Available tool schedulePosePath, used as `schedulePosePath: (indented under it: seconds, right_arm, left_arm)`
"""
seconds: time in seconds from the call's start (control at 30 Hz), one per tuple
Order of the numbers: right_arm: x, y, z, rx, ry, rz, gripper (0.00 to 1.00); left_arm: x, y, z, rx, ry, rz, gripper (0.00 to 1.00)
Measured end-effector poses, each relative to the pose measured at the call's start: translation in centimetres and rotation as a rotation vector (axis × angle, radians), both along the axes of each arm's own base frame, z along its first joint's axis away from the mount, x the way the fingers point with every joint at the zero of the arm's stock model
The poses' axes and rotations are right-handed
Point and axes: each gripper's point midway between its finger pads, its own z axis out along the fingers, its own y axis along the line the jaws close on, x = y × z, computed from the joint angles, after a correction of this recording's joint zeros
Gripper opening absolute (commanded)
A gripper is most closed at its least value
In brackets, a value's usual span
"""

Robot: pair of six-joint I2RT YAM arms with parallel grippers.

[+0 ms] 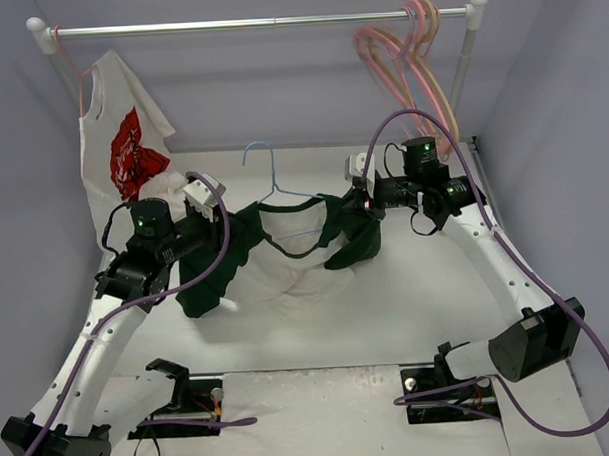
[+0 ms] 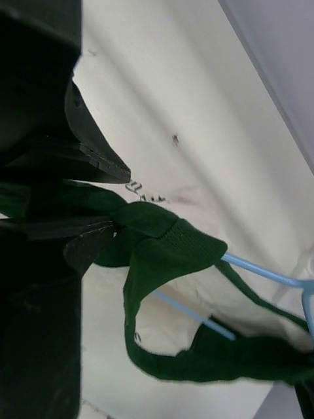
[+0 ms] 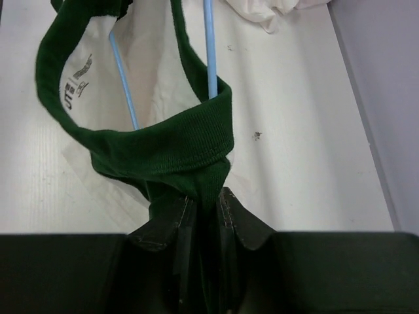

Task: Place the t-shirt on the hanger
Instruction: Place tshirt on hanger, then hang the hanger with tshirt onto the clothesline

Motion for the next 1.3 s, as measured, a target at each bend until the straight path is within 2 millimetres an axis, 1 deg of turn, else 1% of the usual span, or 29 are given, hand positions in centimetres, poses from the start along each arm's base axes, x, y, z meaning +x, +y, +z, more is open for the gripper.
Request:
schedulePosePath:
  seconds: [0.03, 0.13, 0.2, 0.23, 0.3, 0.33, 0.4, 0.5, 0.63, 0.73, 0.8, 0.83, 0.9, 1.0, 1.07, 1.13, 1.17, 1.23, 1.27, 1.3]
  right_arm:
    - [-0.1, 0.0, 0.0, 0.004, 0.011, -0.001, 0.0]
    - [-0.2, 0.0, 0.0, 0.013, 0.041, -0.014, 0.0]
    - [-0.2, -0.1, 0.1, 0.017, 0.055, -0.028, 0.0]
    - [-0.1, -0.3, 0.1, 0.018, 0.063, -0.038, 0.0]
    - [0.0, -0.5, 0.2, 0.019, 0.07, -0.058, 0.0]
    - [0.1, -0.6, 0.3, 0.022, 0.072, -0.07, 0.0]
    - [0.3, -0.8, 0.6, 0.028, 0.076, -0.095, 0.0]
    - [0.4, -0.7, 1.7, 0.06, 0.071, -0.114, 0.0]
    - [0.6, 0.1, 3.9, 0.122, 0.043, -0.132, 0.0]
    - [1.3, 0.9, 6.1, 0.181, 0.014, -0.173, 0.0]
    - [1.8, 1.4, 8.3, 0.227, -0.01, -0.206, 0.0]
    - [2.0, 1.6, 9.8, 0.251, -0.023, -0.223, 0.0]
    - [3.1, 1.6, 14.0, 0.313, -0.079, -0.272, 0.0]
    - [4.1, 0.9, 21.6, 0.438, -0.198, -0.34, 0.0]
    - [3.7, 0.2, 26.3, 0.538, -0.271, -0.363, 0.0]
    - [2.6, -0.3, 30.0, 0.629, -0.318, -0.355, 0.0]
    - [1.9, -0.5, 31.5, 0.663, -0.334, -0.344, 0.0]
    - [0.9, -0.5, 33.5, 0.706, -0.349, -0.313, 0.0]
    - [0.5, -0.4, 33.9, 0.712, -0.347, -0.298, 0.0]
    - [0.3, -0.2, 33.8, 0.708, -0.341, -0.284, 0.0]
  left_arm:
    - [0.4, 0.6, -0.2, 0.012, 0.001, 0.035, 0.31]
    - [1.7, 2.7, -0.8, 0.056, 0.005, 0.162, 0.36]
    - [2.4, 4.2, -1.4, 0.087, 0.015, 0.249, 0.42]
    - [2.7, 4.9, -1.5, 0.1, 0.019, 0.288, 0.49]
    - [3.0, 6.1, -1.5, 0.124, 0.028, 0.353, 0.54]
    - [3.1, 6.6, -1.2, 0.13, 0.027, 0.385, 0.57]
    - [3.4, 7.6, -0.1, 0.129, 0.011, 0.446, 0.59]
    - [3.7, 9.0, 2.0, 0.116, -0.019, 0.536, 0.6]
    - [3.6, 10.8, 4.2, 0.093, -0.038, 0.649, 0.6]
    - [3.2, 11.8, 5.4, 0.072, -0.044, 0.711, 0.61]
    - [2.8, 12.5, 5.8, 0.062, -0.042, 0.748, 0.61]
    - [2.6, 12.8, 6.0, 0.058, -0.041, 0.766, 0.61]
    - [2.2, 13.3, 6.6, 0.054, -0.039, 0.795, 0.61]
    - [1.7, 13.9, 7.6, 0.043, -0.043, 0.826, 0.61]
    - [1.5, 14.2, 8.3, 0.034, -0.051, 0.84, 0.61]
    - [1.2, 14.4, 8.9, 0.025, -0.06, 0.847, 0.61]
    - [1.0, 14.5, 9.0, 0.023, -0.062, 0.849, 0.61]
    - [0.8, 14.6, 9.0, 0.024, -0.058, 0.852, 0.61]
    - [0.7, 14.6, 8.8, 0.027, -0.053, 0.852, 0.61]
    - [0.6, 14.6, 8.7, 0.029, -0.049, 0.852, 0.61]
